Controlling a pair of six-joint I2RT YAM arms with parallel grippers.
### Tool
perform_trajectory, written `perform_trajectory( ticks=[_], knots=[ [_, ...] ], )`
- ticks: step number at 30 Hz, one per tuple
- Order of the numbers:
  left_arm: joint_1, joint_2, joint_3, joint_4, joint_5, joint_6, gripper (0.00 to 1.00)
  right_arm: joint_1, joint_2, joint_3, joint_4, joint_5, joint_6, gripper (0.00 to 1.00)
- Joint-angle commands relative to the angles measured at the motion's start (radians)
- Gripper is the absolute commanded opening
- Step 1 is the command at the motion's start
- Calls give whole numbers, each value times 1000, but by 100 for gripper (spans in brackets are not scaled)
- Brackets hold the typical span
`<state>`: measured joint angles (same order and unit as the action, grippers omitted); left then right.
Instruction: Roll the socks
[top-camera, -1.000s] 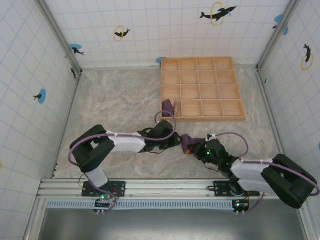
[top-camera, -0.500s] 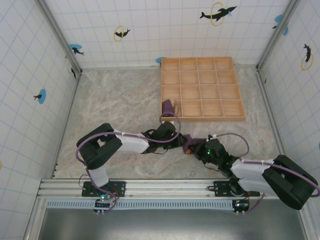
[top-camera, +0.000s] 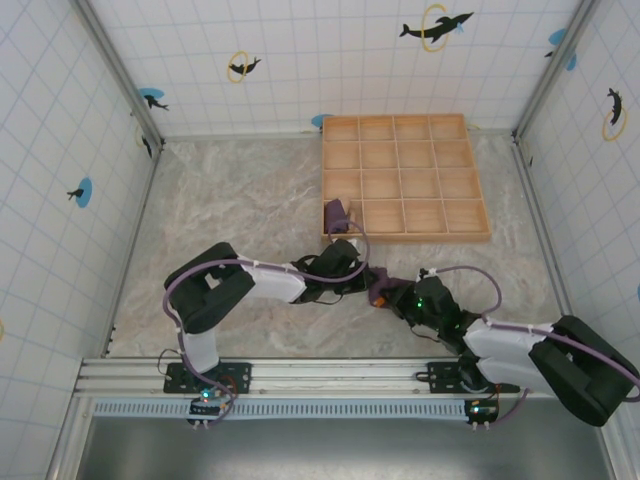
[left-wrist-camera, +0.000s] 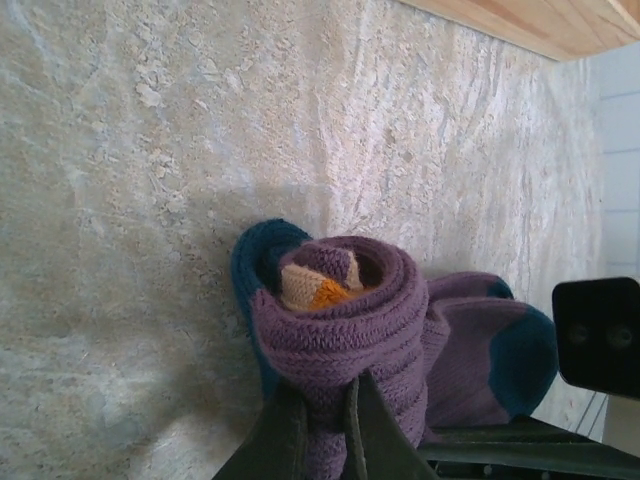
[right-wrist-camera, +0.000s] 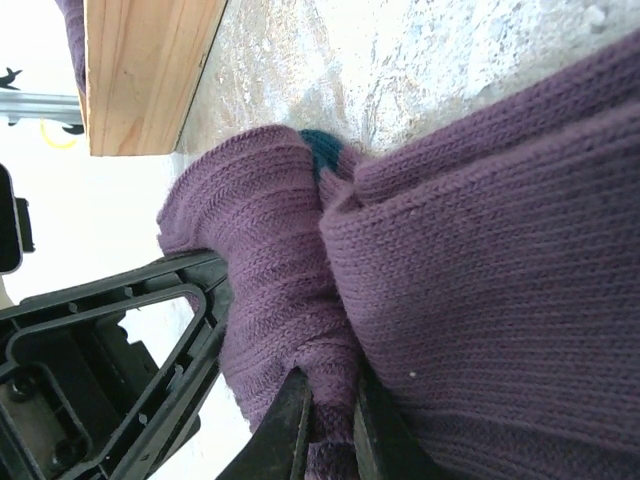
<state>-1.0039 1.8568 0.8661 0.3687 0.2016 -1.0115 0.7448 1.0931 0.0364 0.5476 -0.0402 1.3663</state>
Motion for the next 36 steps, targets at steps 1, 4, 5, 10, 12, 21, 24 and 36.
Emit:
perform_trajectory(
  ticks=[1, 4, 5, 10, 12, 21, 24, 36],
  knots=[
    [-8, 24, 34, -110, -21, 33, 0, -11, -17, -101, -169, -6, -64, 16],
    [-5, -2, 29, -162, -45, 36, 0, -23, -34, -48, -198, -23, -143, 36],
    [-4, -15, 28, -188, -62, 36, 0, -24, -29, -14, -210, -36, -191, 43],
    [20, -90, -24, -217, -75, 31, 0, -23, -4, 183, -341, -91, -427, 61],
    [26, -126, -48, -221, -82, 36, 0, -21, -12, 260, -422, -66, -515, 63],
    [41, -198, -96, -243, -80, 77, 0, -40, -26, 428, -750, 100, -729, 58],
    [50, -213, -110, -250, -78, 85, 0, -60, -33, 448, -855, 166, -753, 57],
    [62, -209, -115, -261, -63, 93, 0, -114, -69, 335, -870, 68, -737, 52]
  ],
)
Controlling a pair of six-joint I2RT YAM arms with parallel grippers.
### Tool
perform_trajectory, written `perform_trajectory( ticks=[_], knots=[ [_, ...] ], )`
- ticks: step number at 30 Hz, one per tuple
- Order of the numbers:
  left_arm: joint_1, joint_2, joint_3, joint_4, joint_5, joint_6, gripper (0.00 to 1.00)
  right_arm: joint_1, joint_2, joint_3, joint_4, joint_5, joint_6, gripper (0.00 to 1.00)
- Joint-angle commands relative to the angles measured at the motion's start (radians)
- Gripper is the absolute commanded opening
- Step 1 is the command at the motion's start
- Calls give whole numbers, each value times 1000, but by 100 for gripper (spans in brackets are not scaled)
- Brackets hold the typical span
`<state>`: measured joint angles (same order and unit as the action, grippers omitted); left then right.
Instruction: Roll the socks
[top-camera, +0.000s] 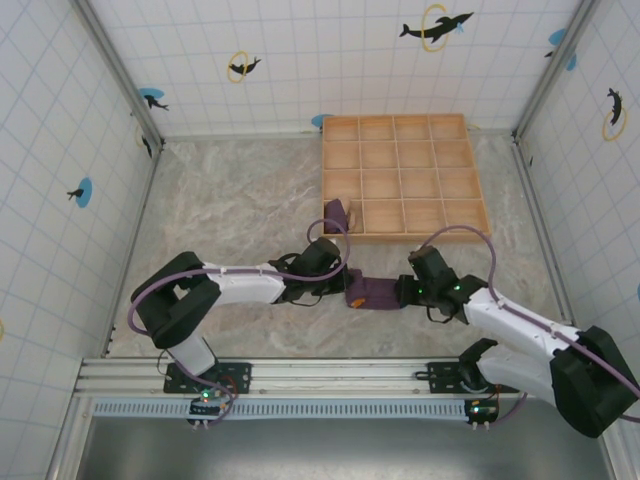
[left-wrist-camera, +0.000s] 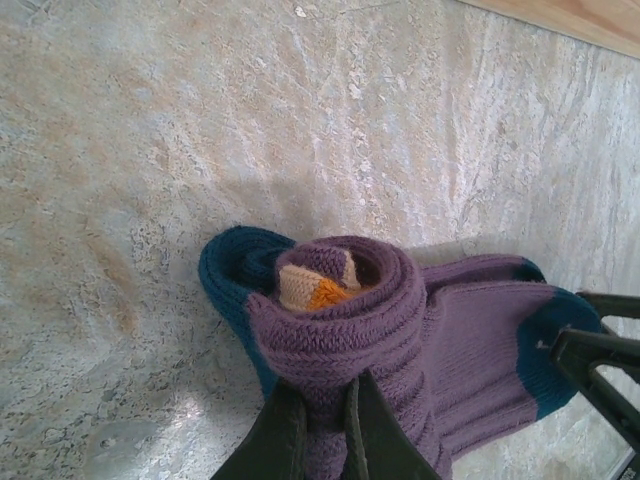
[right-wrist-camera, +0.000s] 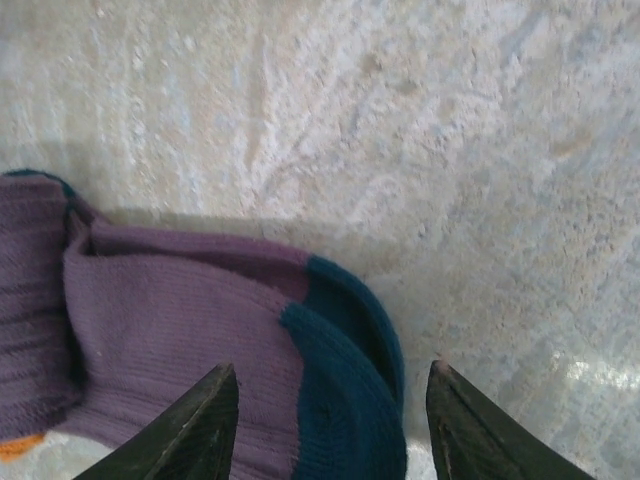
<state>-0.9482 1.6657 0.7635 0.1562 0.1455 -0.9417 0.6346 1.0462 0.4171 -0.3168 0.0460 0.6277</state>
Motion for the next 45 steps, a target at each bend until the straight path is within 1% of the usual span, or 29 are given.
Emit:
perform_trajectory(
  ticks=[1, 5, 9, 14, 19, 23, 28, 30, 32, 37, 41, 45],
  knots=[
    [7, -18, -10, -50, -6, 23, 0, -6, -22, -57, 4, -20, 6, 50],
    [7, -19, -10, -55, -9, 17, 0, -6, -10, -95, 80, -69, 41, 42],
    [7, -29, -10, -58, -10, 16, 0, -3, 14, -110, 121, -66, 53, 28],
    [7, -40, -26, -46, -2, 1, 0, -5, 60, -103, 191, -55, 40, 8],
    [8, -77, -83, 9, 9, -34, 0, -21, 182, -25, 247, -12, -9, 0],
    [6, -139, -147, 32, -42, -85, 0, -36, 309, 84, 271, 3, -67, 0],
    [-4, -208, -217, 86, -77, -136, 0, -42, 484, 249, 276, -8, -120, 0],
    [-29, -233, -224, 83, -137, -133, 0, -43, 550, 309, 278, -32, -126, 0],
    [-46, -244, -223, 82, -174, -131, 0, -39, 608, 363, 280, -64, -129, 0],
    [-46, -220, -219, 60, -179, -157, 0, -16, 649, 403, 299, -65, -159, 0],
    [-45, -207, -225, 13, -215, -209, 0, -21, 650, 413, 275, -48, -178, 1],
    [-47, -206, -235, 11, -215, -239, 0, -19, 617, 396, 281, -44, -191, 17]
  ],
)
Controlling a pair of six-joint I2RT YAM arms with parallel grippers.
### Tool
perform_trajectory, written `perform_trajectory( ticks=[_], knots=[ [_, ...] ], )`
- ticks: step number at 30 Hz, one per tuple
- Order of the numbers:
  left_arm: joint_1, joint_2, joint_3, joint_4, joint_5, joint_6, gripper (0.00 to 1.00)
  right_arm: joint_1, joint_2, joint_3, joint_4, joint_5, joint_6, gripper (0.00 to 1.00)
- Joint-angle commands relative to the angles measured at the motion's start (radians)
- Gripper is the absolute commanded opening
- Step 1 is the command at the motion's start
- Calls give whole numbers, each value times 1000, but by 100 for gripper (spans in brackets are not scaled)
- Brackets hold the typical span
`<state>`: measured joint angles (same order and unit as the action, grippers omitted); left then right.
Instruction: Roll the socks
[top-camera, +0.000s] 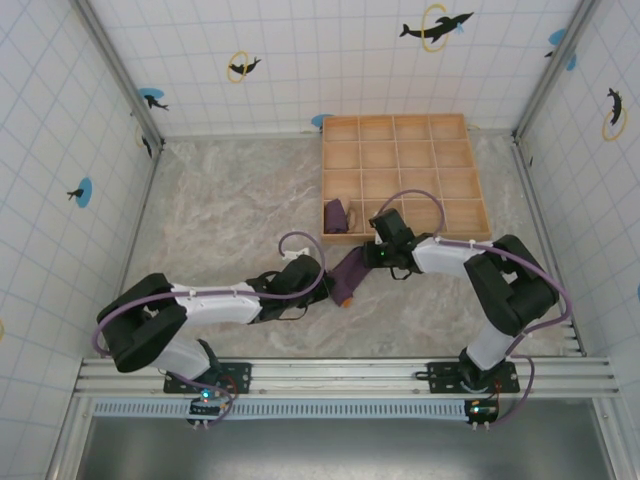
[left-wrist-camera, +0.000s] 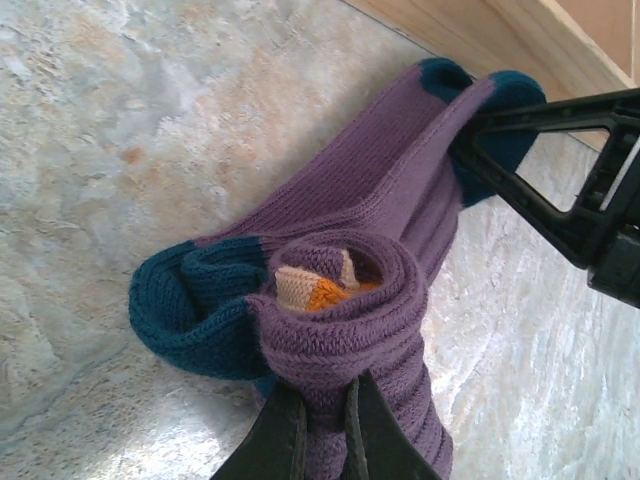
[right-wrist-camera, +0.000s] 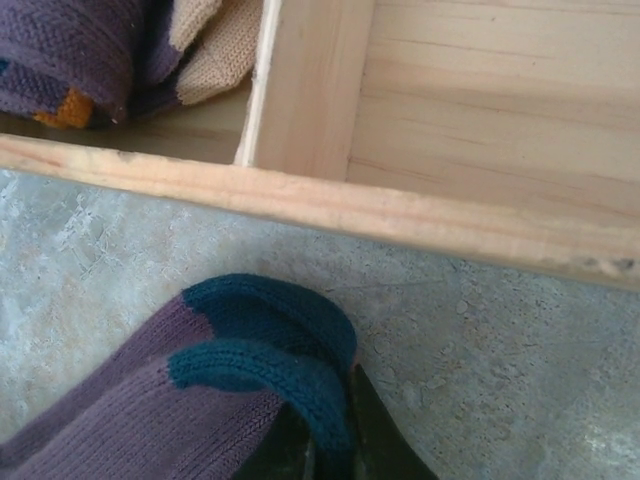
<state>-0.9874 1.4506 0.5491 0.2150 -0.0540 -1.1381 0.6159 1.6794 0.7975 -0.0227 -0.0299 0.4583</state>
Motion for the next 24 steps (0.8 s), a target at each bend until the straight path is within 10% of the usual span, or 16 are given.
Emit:
perform_trajectory(
  ticks=[1, 14, 24],
  knots=[
    [-10, 10, -22, -51, -17, -50, 0, 1, -27, 11, -10, 27, -28, 20],
    [-21, 47, 1, -58, 0, -70, 0, 139, -372, -227, 168, 55, -191, 75],
    [-31, 94, 59, -68, 43, -91, 0, 472, -628, -515, 368, 322, -291, 78]
  ],
)
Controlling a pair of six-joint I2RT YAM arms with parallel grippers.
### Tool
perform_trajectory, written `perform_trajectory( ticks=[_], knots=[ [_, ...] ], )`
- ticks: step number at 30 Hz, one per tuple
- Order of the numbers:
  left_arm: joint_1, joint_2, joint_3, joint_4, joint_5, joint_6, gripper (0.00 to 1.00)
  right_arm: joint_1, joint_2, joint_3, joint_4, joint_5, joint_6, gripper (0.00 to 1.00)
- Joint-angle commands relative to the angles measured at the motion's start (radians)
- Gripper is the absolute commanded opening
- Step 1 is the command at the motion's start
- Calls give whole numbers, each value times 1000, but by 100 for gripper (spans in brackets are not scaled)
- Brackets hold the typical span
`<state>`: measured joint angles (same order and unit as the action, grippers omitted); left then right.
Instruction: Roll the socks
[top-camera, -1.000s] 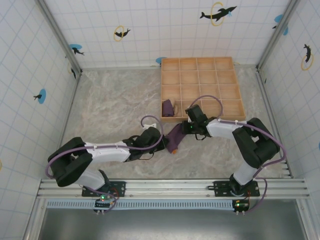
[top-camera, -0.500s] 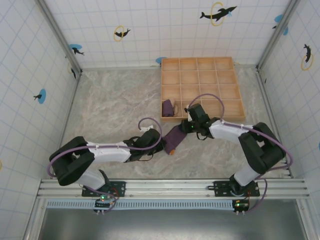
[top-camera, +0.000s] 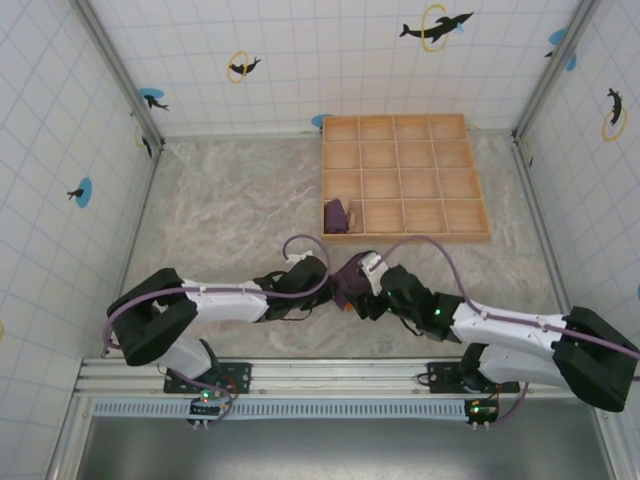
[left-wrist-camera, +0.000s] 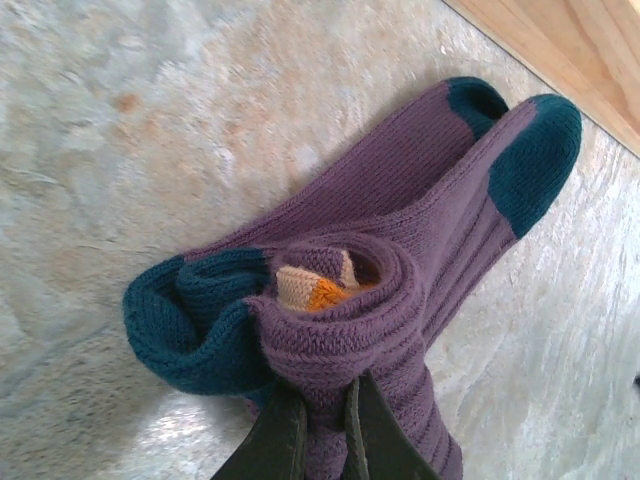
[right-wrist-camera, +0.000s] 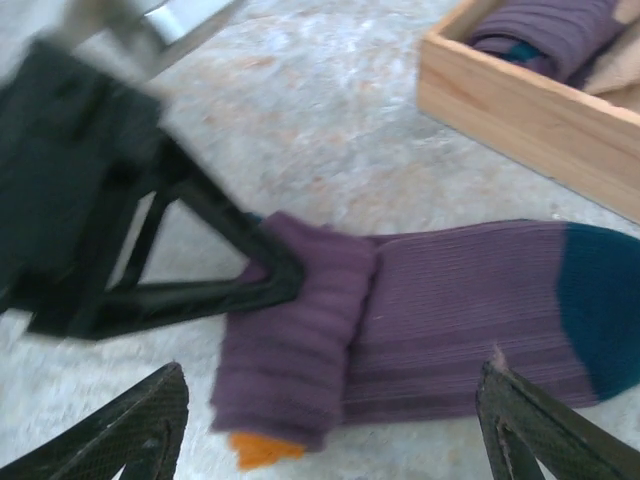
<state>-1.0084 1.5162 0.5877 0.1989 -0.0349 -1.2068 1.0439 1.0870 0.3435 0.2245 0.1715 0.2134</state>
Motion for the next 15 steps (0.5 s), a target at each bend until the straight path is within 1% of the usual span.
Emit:
perform_trajectory(
  ticks=[1, 4, 6, 9, 15],
  knots=[
    [-11, 33, 22, -52, 27, -30, 0, 69, -42, -85, 145, 146, -55, 78],
    [-13, 42, 28, -53, 30, -43, 0, 128, -33, -125, 204, 212, -66, 77],
    [-14, 47, 33, -55, 30, -49, 0, 157, -6, -141, 245, 236, -90, 77],
    [-15, 57, 45, -67, 30, -52, 0, 203, 55, -140, 294, 309, -130, 76],
    [-16, 65, 55, -83, 31, -63, 0, 219, 186, -125, 414, 317, -194, 72]
  ],
)
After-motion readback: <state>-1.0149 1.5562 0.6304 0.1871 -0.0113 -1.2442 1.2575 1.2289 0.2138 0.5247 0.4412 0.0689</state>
